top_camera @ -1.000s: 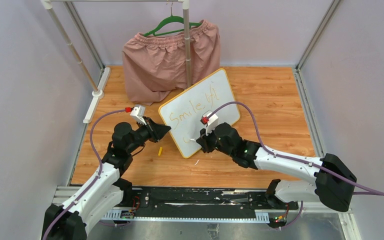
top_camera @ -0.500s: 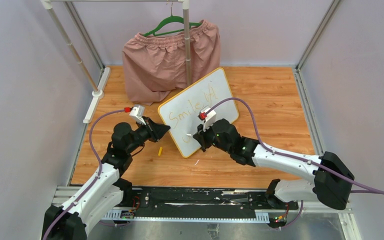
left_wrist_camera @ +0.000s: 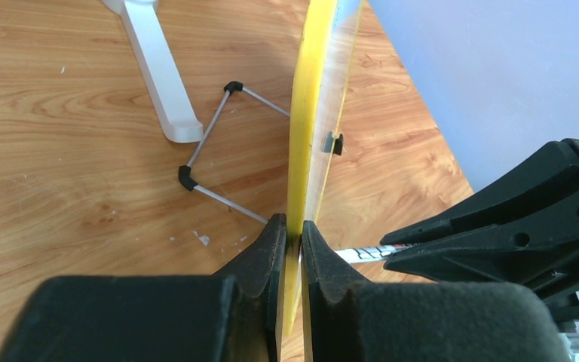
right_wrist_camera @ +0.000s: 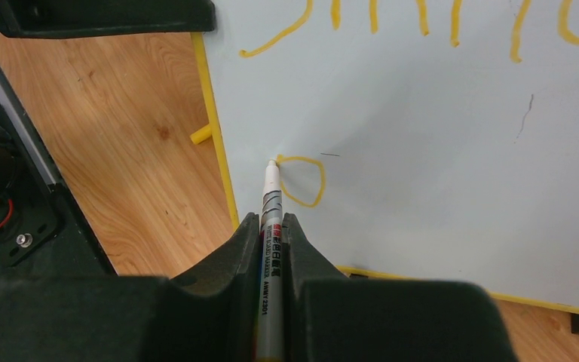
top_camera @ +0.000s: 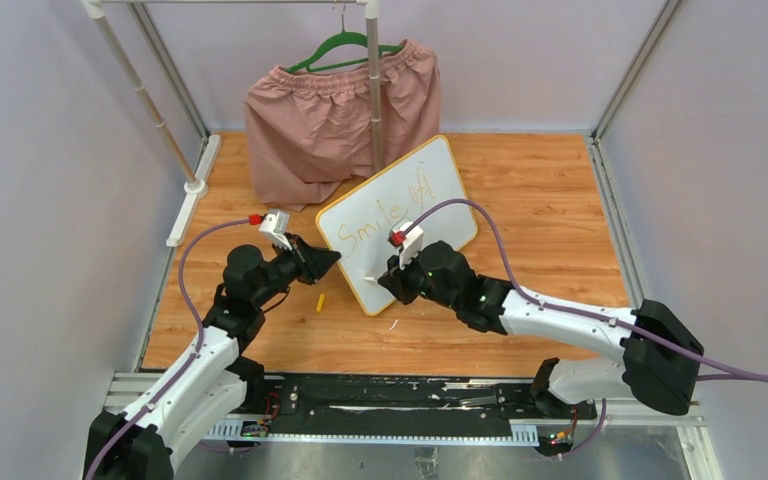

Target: Write a sentence on the whiteboard

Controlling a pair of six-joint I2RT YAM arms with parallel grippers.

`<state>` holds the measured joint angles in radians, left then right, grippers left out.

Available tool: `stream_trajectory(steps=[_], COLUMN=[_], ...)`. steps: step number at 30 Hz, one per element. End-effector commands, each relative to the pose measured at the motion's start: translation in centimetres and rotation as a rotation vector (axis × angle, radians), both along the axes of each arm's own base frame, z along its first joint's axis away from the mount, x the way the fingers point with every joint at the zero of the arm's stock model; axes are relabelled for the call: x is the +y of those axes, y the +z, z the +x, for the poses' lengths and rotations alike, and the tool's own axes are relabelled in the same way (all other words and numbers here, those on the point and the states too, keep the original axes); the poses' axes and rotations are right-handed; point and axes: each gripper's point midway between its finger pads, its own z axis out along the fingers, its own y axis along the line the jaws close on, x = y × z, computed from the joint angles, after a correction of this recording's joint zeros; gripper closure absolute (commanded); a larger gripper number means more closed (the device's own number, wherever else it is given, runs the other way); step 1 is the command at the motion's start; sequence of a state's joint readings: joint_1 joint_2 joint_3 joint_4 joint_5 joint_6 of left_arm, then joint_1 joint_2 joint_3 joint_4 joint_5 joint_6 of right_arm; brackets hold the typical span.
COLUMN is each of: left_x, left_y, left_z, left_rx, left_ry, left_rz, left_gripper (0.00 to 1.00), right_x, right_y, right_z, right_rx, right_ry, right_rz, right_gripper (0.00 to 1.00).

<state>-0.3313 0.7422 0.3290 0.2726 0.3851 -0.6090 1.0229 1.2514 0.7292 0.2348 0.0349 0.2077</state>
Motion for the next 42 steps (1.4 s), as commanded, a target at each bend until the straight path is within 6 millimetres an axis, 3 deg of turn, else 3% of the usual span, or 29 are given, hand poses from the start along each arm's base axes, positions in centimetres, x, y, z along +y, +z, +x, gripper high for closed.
stream_trajectory(steps=[1,10,17,27,42], left_x=[-0.4,-0.4,-0.4,-0.4,-0.4], left_y=[1.2,1.3,1.3,1.3,1.4], left_z=[-0.4,-0.5,-0.5,-0.6,-0.6], left_rx=[-0.047,-0.05,-0.05,-0.053,-0.055], left_ry=[-0.029,-0.026,-0.028,-0.03,-0.03], left_rz=[-0.021,-0.023,-0.024,-0.027,-0.028], left_gripper=[1.0,1.0,1.0,1.0,1.0], right_x=[1.1,-2.3,-3.2,-2.7,-3.6], right_y=[1.0,5.5,6.8,5.9,2.8], right_z=[-0.4,1.3,2.8,4.0,3.1], right_rx=[-0.018,-0.132,-0.161,-0.126,-0.066], right_ry=[0.04,-0.081,-0.107,-0.106,-0.112], right_rz=[0.011,0.064,0.07,0.059,0.038], right_gripper=[1.0,1.0,1.0,1.0,1.0])
